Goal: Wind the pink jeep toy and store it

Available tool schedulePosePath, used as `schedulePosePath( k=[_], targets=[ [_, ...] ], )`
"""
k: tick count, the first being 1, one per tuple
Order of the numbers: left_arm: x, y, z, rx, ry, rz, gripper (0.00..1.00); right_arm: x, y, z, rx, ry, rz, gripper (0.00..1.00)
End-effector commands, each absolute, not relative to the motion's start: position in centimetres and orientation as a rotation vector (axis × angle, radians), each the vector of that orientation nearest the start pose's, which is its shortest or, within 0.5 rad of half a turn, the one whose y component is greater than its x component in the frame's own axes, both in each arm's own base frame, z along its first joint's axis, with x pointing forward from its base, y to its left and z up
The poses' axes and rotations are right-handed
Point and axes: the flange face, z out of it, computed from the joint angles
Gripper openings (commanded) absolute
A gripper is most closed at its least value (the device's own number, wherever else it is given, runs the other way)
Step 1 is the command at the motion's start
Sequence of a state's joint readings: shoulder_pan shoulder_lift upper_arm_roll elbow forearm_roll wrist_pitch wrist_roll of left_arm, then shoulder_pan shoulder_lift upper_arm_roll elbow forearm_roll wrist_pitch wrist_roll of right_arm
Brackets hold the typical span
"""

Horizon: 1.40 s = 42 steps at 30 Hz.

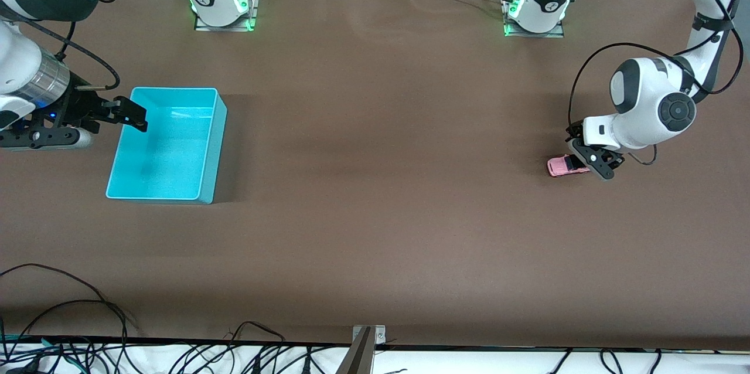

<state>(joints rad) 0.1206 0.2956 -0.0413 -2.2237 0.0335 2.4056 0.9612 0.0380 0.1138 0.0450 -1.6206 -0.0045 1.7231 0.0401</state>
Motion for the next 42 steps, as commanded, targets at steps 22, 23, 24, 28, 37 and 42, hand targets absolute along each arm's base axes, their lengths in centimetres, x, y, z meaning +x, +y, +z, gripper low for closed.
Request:
schedulePosePath(
  k=[22, 23, 24, 28, 37, 42],
  targets=[
    [54.3, 6.9, 18.9, -2.671, 1.723, 0.085, 1.00, 59.4, 4.5, 54.9, -3.129, -0.063, 0.011, 1.00],
    [54.3, 6.9, 18.9, -2.668, 1.727, 0.085, 0.97, 59.4, 4.5, 54.9, -3.129, -0.063, 0.011, 1.00],
    [54.3, 7.0, 19.0, -2.665, 1.728, 0.082, 0.94, 59.4, 4.5, 54.9, -3.129, -0.063, 0.008, 1.00],
    [54.4, 6.9, 19.4, -2.613, 1.800, 0.073, 0.81, 59.4, 4.5, 54.9, -3.129, -0.063, 0.008, 1.00],
    [55.2, 6.5, 20.3, -2.571, 1.835, 0.048, 0.83, 59.4, 4.5, 54.9, -3.129, -0.063, 0.008, 1.00],
    [55.2, 6.6, 20.4, -2.576, 1.831, 0.043, 0.76, 59.4, 4.5, 54.9, -3.128, -0.062, 0.008, 1.00]
  ],
)
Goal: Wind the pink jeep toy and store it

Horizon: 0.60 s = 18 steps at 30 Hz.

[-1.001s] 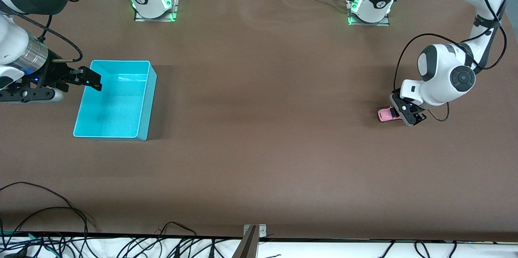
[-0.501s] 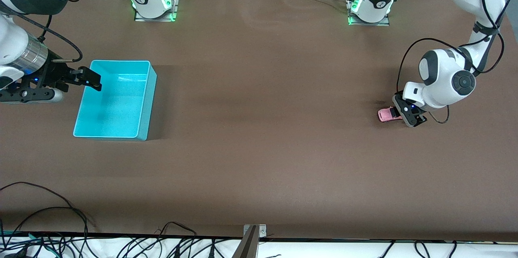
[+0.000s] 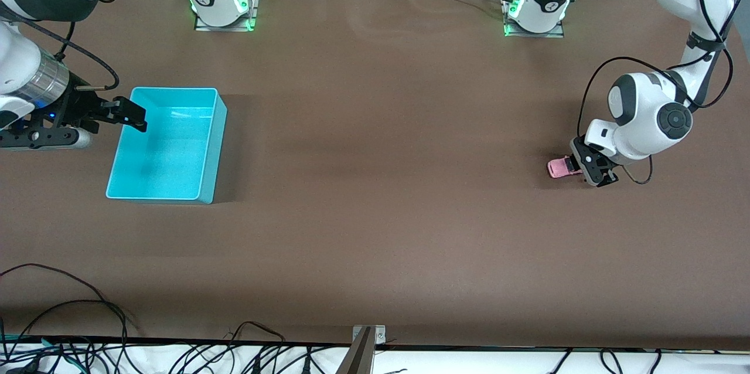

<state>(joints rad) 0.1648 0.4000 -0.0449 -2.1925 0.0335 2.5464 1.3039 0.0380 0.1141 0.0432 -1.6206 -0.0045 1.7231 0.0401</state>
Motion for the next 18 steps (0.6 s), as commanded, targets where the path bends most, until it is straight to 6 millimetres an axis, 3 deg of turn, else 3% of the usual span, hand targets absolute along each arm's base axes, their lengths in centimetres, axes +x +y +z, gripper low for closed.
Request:
schedulePosePath(
  k=[1, 8, 15, 18],
  targets=[
    [55.2, 6.6, 20.4, -2.576, 1.831, 0.043, 0.73, 59.4, 4.5, 54.9, -3.128, -0.062, 0.008, 1.00],
    [55.3, 6.2, 20.9, -2.555, 1.860, 0.041, 0.24, 59.5, 4.5, 54.9, -3.128, -0.060, 0.008, 1.00],
    [55.4, 5.4, 20.9, -2.508, 1.919, 0.042, 0.24, 59.5, 4.4, 54.9, -3.128, -0.057, 0.008, 1.00],
    [55.7, 4.5, 21.2, -2.486, 1.945, 0.035, 0.16, 59.6, 4.4, 54.7, -3.128, -0.057, 0.015, 1.00]
  ],
)
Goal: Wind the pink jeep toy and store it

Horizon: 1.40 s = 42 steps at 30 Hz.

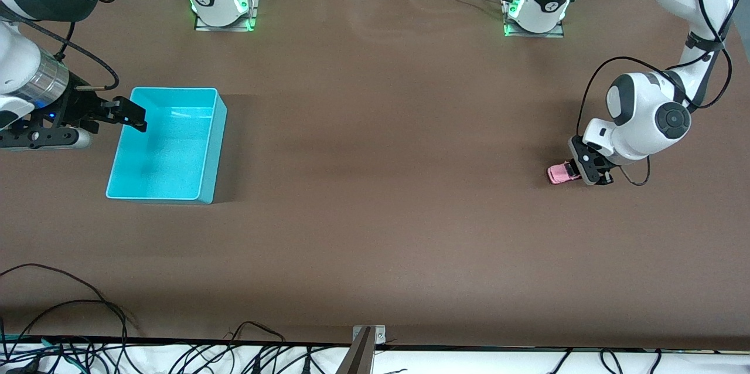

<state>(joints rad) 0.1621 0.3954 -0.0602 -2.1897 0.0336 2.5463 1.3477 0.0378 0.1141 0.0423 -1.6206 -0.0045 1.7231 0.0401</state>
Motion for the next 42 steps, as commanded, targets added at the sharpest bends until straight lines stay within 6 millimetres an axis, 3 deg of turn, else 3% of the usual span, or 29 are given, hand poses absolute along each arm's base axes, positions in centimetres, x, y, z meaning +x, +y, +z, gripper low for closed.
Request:
schedulePosePath(
  k=[1, 6, 12, 18, 42],
  targets=[
    [55.8, 3.9, 21.2, -2.472, 1.964, 0.032, 0.12, 59.6, 4.4, 54.7, -3.128, -0.057, 0.013, 1.00],
    [56.0, 3.4, 21.5, -2.359, 2.101, 0.029, 0.05, 59.6, 4.4, 54.6, -3.128, -0.057, 0.015, 1.00],
    [55.4, 3.6, 21.5, -2.268, 2.236, 0.067, 0.04, 59.6, 4.4, 54.6, -3.128, -0.057, 0.015, 1.00],
    [54.9, 3.5, 21.5, -2.277, 2.249, 0.094, 0.00, 59.6, 4.4, 54.6, -3.128, -0.052, 0.015, 1.00],
    [55.0, 4.6, 18.4, -2.239, 2.268, 0.131, 0.00, 59.6, 4.4, 54.6, -3.128, -0.036, 0.016, 1.00]
  ],
)
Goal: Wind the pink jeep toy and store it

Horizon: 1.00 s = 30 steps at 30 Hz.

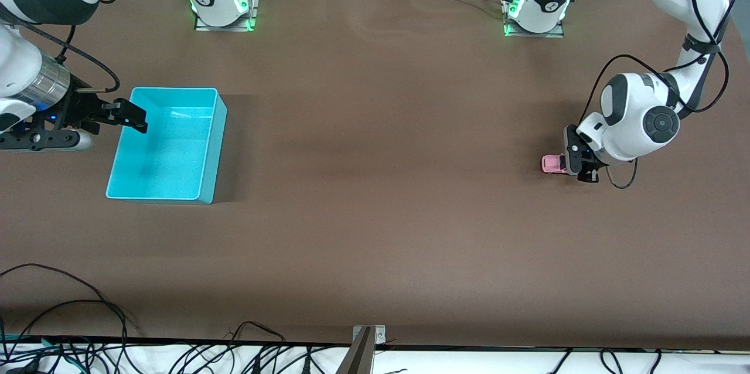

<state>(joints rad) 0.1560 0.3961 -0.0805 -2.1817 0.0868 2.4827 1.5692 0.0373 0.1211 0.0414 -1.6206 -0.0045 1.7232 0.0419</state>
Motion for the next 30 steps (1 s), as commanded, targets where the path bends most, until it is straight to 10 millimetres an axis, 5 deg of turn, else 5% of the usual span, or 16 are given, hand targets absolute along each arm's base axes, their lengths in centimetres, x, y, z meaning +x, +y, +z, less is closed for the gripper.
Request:
schedulePosePath(
  k=[1, 21, 30],
  targets=[
    [55.0, 4.6, 18.4, -2.240, 2.267, 0.131, 0.00, 59.6, 4.5, 54.6, -3.128, -0.038, 0.016, 1.00],
    [54.0, 12.0, 17.7, -2.254, 2.153, 0.221, 0.00, 59.7, 4.6, 54.7, -3.128, -0.040, 0.004, 1.00],
    [52.7, 17.3, 18.1, -2.330, 2.032, 0.267, 0.00, 59.7, 4.5, 54.7, -3.128, -0.038, 0.004, 1.00]
  ],
)
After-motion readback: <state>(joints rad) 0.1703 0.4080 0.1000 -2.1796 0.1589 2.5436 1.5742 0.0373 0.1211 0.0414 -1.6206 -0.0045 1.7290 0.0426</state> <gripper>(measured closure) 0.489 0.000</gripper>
